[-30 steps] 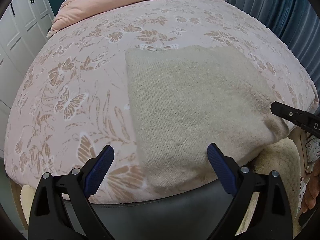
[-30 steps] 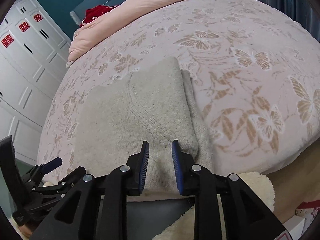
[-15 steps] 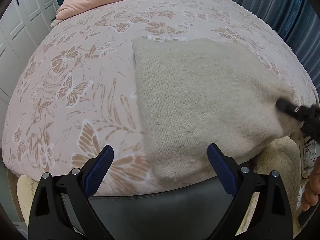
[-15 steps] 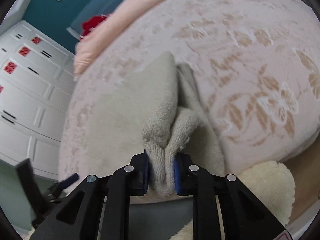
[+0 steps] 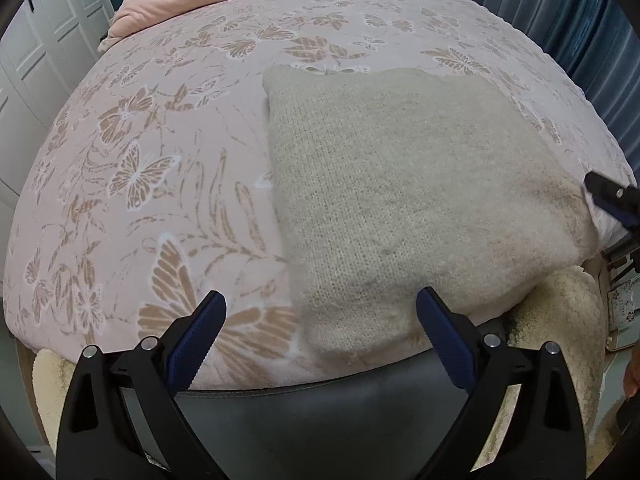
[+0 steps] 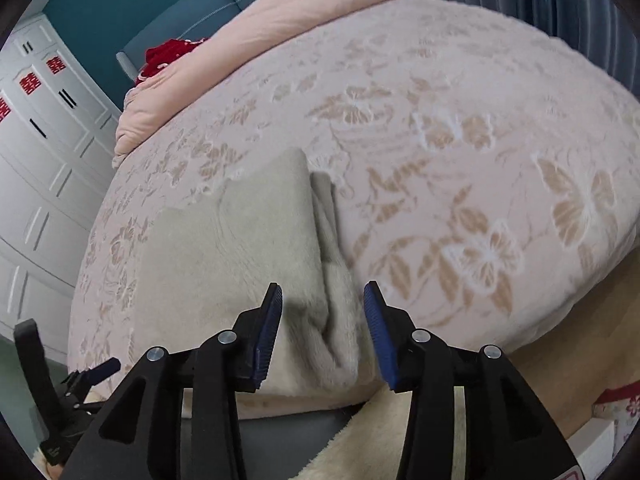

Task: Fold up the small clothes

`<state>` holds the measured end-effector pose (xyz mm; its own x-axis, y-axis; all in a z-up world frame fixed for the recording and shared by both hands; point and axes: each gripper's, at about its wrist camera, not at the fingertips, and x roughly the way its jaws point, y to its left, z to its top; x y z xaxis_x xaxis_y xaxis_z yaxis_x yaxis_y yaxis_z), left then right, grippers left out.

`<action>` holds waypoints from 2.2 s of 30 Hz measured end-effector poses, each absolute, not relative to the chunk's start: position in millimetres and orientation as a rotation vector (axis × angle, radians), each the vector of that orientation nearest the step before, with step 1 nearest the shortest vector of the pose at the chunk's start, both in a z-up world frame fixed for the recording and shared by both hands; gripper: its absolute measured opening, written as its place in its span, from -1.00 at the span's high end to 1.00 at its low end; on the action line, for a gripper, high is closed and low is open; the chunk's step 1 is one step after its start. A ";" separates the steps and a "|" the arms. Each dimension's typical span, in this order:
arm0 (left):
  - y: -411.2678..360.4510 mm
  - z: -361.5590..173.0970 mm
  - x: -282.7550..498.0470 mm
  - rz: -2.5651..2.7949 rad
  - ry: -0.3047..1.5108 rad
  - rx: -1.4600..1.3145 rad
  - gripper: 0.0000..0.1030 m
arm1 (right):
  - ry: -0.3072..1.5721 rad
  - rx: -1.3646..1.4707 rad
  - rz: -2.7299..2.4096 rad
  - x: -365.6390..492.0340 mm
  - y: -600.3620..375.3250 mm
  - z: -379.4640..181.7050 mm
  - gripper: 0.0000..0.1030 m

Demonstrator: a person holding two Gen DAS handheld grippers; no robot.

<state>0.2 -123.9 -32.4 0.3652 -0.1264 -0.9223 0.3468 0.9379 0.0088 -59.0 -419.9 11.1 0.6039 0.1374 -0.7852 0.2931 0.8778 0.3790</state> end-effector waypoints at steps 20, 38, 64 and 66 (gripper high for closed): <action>-127.6 -29.0 -2.9 -0.327 1.140 0.221 -0.82 | 1.037 0.357 -0.125 -47.4 -395.0 -7.1 -0.10; -99.7 -87.3 58.9 -0.385 1.408 -0.415 -0.91 | 1.153 0.827 0.003 -22.1 -427.0 -99.7 -0.73; -148.1 -74.6 58.6 -0.435 1.328 -0.001 -0.91 | 1.156 0.772 0.026 -9.9 -418.4 -97.3 -0.53; -145.3 -83.3 63.7 -0.464 1.344 -0.056 -0.91 | 1.154 0.798 0.022 -8.8 -420.1 -100.4 -0.53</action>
